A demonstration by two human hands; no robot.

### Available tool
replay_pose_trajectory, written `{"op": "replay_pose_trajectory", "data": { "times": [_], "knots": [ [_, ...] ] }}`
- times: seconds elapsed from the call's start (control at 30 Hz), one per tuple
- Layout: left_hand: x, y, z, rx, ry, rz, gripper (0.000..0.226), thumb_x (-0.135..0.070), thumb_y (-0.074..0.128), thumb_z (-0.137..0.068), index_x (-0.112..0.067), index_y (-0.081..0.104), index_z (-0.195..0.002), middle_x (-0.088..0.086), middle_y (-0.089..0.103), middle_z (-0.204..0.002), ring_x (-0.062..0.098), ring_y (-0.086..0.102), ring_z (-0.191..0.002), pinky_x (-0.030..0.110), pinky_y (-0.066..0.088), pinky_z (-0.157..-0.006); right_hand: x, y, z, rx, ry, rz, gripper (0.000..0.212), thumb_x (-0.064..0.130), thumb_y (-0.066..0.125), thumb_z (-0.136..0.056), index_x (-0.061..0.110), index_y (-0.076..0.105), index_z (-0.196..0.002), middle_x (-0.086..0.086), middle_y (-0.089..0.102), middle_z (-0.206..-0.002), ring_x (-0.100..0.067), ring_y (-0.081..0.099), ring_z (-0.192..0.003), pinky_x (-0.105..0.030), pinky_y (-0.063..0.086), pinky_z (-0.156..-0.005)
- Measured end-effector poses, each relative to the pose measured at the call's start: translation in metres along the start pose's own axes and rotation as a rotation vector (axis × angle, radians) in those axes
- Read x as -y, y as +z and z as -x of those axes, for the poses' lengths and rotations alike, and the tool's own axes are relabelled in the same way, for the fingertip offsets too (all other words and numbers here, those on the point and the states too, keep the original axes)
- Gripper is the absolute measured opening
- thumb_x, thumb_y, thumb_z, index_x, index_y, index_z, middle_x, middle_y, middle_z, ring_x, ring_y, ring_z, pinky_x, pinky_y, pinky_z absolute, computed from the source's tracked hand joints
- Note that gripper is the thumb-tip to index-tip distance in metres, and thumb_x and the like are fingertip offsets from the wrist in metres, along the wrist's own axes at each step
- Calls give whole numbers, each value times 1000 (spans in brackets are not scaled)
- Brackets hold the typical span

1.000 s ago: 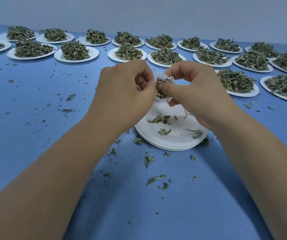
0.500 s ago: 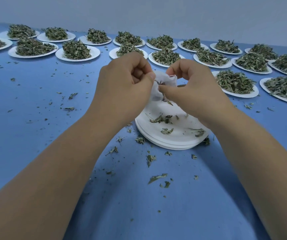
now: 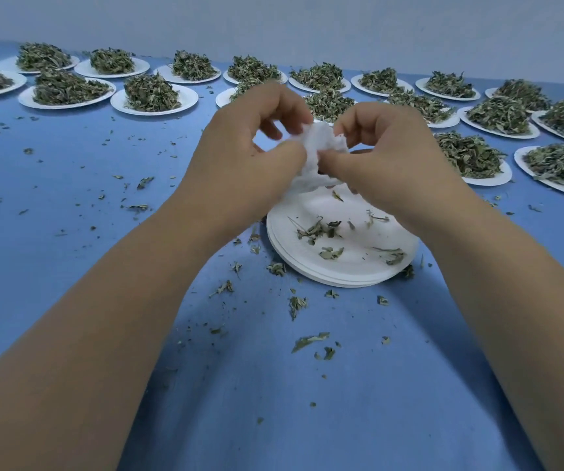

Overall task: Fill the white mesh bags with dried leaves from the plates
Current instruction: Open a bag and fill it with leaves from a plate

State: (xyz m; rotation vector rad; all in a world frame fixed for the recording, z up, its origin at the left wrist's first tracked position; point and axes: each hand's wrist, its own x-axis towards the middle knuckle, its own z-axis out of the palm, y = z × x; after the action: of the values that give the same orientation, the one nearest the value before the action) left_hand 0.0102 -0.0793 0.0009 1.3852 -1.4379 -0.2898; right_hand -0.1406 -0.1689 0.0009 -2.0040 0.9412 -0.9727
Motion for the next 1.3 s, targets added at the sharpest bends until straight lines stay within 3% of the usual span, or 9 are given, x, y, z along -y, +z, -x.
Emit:
{"op": "replay_pose_trajectory", "data": {
  "times": [0.17,0.23,0.33,0.5,0.63,0.83,1.03,1.17,1.3],
  "knots": [
    [20,-21,-4,351,-51,-104,90,-15,61,-67,-56,33,-142,-20,43,-144,-5,51,-119,19,52,-83,9,-3,-12,159,13,-279,18,13,81,-77,12,63,-82,-1,66,-68,-15,60,-60,-29,49,-56],
    [27,-20,-4,402,-82,-87,89,-16,75,-73,-54,34,-143,-21,53,-135,-3,57,-115,26,56,-85,10,-1,-15,233,81,-458,16,8,77,-82,11,61,-84,1,67,-67,-12,62,-59,-25,51,-57],
    [35,-13,-6,216,-114,-127,61,-32,80,-78,-47,50,-129,-24,63,-115,-8,59,-105,24,52,-86,10,1,-16,282,150,-537,11,15,71,-92,14,61,-87,2,73,-78,-13,69,-67,-24,51,-58],
    [40,-9,-10,73,-154,-293,37,-45,71,-81,-46,48,-111,-25,56,-93,-12,54,-85,11,35,-61,6,-21,14,54,78,112,36,57,49,-98,27,69,-95,11,74,-97,-2,70,-86,-34,56,-74],
    [39,12,-8,123,-82,-449,39,-48,67,-82,-30,52,-113,-11,60,-96,17,53,-85,28,39,-60,3,-19,58,377,61,640,57,80,33,-87,44,52,-126,23,55,-98,-5,54,-93,-20,38,-70],
    [48,21,-4,135,-80,-510,22,-31,62,-79,-27,46,-93,-2,58,-88,29,53,-82,34,35,-58,-3,13,57,311,-46,683,31,49,51,-97,22,65,-103,12,57,-82,-9,53,-79,-24,39,-64],
    [51,19,-4,118,-89,-520,24,-32,64,-76,-27,48,-94,-4,56,-84,28,54,-80,31,33,-55,-5,1,58,198,-108,498,23,12,66,-85,31,77,-92,22,69,-85,2,61,-81,-2,40,-71],
    [50,19,-4,133,-98,-525,25,-31,61,-73,-27,49,-94,-5,57,-83,28,54,-81,31,34,-54,-5,-8,58,266,-138,441,24,32,61,-94,39,65,-117,25,64,-106,18,54,-87,0,37,-74],
    [50,19,-3,135,-85,-543,28,-30,60,-71,-26,50,-97,-2,60,-86,30,55,-82,33,37,-58,-3,-11,63,562,-194,620,34,52,38,-102,35,55,-126,25,60,-101,4,55,-96,-18,41,-76]
  ]
}}
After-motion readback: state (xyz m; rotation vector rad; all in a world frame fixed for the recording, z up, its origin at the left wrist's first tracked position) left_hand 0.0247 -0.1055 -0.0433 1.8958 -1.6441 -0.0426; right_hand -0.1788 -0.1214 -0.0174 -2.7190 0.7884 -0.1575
